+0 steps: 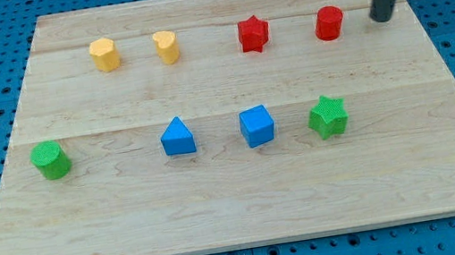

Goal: Slightly move the red circle towards the left

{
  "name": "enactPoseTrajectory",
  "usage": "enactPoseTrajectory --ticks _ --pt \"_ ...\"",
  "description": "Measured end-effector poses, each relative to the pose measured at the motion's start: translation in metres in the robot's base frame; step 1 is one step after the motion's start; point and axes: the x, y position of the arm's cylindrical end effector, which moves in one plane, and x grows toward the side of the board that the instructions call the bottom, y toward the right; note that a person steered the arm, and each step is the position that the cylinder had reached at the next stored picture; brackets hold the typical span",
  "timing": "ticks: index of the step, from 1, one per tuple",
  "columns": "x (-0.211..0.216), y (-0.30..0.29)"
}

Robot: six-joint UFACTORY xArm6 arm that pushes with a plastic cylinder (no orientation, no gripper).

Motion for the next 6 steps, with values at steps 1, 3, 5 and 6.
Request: enactPoseTrajectory --ticks 1,3,5,6 --pt "0.009 0.06" --pt "0.032 0.025" --pt "-0.022 -0.124" --pt "-0.02 -0.137"
